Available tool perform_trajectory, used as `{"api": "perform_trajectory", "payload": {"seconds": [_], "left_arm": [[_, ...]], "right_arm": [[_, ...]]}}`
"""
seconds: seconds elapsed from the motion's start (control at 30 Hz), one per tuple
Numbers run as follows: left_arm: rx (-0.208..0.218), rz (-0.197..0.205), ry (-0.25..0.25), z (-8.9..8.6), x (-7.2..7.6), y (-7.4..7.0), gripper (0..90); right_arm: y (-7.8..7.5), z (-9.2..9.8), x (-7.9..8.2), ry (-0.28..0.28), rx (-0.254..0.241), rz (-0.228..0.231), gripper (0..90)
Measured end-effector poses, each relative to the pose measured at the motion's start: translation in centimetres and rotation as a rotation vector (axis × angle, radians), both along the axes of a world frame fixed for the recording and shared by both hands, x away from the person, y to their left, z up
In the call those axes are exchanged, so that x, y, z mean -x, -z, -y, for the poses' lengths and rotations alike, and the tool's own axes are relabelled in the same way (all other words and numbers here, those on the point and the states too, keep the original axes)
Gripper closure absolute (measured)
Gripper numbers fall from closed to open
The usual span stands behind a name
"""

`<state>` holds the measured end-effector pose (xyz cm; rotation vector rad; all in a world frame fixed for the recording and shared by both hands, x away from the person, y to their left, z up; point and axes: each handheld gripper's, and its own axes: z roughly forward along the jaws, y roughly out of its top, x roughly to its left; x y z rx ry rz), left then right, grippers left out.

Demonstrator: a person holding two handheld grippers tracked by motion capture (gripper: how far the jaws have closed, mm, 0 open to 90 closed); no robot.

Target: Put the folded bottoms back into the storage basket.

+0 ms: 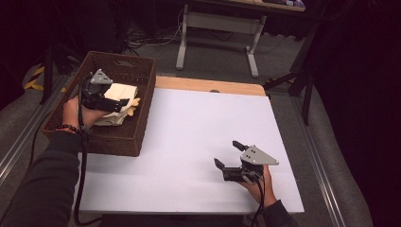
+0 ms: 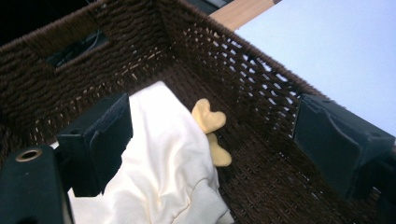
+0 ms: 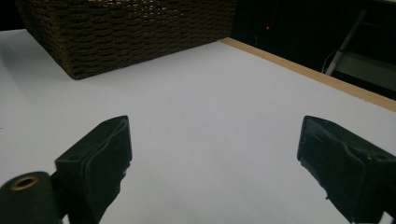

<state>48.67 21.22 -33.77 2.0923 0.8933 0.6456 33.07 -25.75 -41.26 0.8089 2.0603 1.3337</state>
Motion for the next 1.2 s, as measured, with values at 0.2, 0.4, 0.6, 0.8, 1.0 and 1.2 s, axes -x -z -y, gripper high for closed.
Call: {"api": "perform_trajectory", "payload": {"seconds": [0.2, 0.4, 0.6, 0.8, 1.0, 1.2], "left_arm": [[0.023, 0.034, 0.025, 0.4, 0.9, -0.6, 13.2], [0.031, 0.061, 0.048, 1.0, 1.7, -0.9, 11.6], [0.041, 0.097, 0.061, 1.6, 2.5, -1.2, 9.3], [0.05, 0.129, 0.1, 2.2, 3.5, -1.4, 8.8], [0.072, 0.167, 0.125, 2.8, 4.6, -1.7, 8.7], [0.061, 0.198, 0.154, 3.5, 5.4, -1.7, 8.5]], "right_arm": [[0.0, 0.2, -0.1, 0.014, -0.003, -0.006, 8.1], [0.0, 0.5, -0.2, 0.025, -0.003, -0.014, 6.6], [0.0, 0.6, -0.1, 0.037, 0.013, -0.009, 6.9], [0.0, 0.7, -0.1, 0.042, 0.012, -0.013, 8.1], [-0.1, 0.8, 0.0, 0.04, 0.01, -0.01, 8.8], [-0.1, 1.0, 0.1, 0.045, 0.01, -0.009, 8.8]]}}
